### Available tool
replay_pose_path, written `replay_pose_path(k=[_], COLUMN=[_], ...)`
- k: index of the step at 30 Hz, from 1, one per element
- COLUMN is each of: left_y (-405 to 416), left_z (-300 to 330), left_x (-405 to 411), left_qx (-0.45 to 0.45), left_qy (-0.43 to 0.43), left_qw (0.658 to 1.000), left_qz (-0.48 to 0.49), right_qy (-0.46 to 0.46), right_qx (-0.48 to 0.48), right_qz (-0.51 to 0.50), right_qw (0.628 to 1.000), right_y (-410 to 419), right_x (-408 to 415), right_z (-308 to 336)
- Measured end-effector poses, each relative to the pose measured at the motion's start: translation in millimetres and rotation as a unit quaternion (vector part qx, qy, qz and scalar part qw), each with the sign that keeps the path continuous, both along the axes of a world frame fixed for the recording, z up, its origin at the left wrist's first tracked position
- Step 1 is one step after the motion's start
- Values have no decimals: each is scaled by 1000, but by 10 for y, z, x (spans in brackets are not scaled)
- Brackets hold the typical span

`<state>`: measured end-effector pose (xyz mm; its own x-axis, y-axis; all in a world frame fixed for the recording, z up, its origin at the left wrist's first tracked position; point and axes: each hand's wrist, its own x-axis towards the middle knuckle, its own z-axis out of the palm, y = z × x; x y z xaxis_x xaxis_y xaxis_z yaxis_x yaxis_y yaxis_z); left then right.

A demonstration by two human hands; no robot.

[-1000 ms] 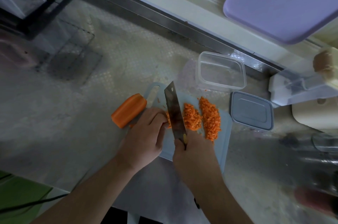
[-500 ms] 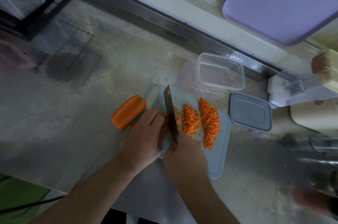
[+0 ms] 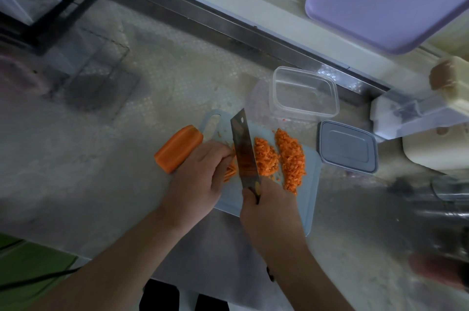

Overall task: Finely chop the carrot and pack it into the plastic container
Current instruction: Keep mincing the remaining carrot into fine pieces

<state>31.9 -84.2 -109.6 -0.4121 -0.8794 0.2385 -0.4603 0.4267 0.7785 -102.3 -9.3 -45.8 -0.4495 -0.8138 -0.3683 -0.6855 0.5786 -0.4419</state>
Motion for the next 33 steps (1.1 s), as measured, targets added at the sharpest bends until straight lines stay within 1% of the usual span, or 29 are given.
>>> replay_pose_path(k=[6, 14, 20, 25, 30, 33], left_y=[88, 142, 145, 164, 153, 142], left_z=[-6, -168, -176, -202, -200, -200], left_x=[125, 137, 134, 134, 127, 119], left_qx=[-61, -71, -81, -84, -88, -86], left_qy=[-40, -52, -78, -84, -89, -85], left_qw=[997, 996, 993, 992, 992, 992], left_qz=[-20, -21, -33, -29, -29, -28], right_qy=[3, 30, 32, 25, 20, 18], right_qx=[3, 37, 81, 109, 123, 100], right_qz=[8, 22, 27, 18, 12, 17], right_qw=[1000, 999, 996, 994, 992, 995], right_y=[24, -39, -108, -147, -196, -182], right_x=[23, 64, 106, 184, 195, 199], right_z=[38, 28, 103, 160, 134, 78])
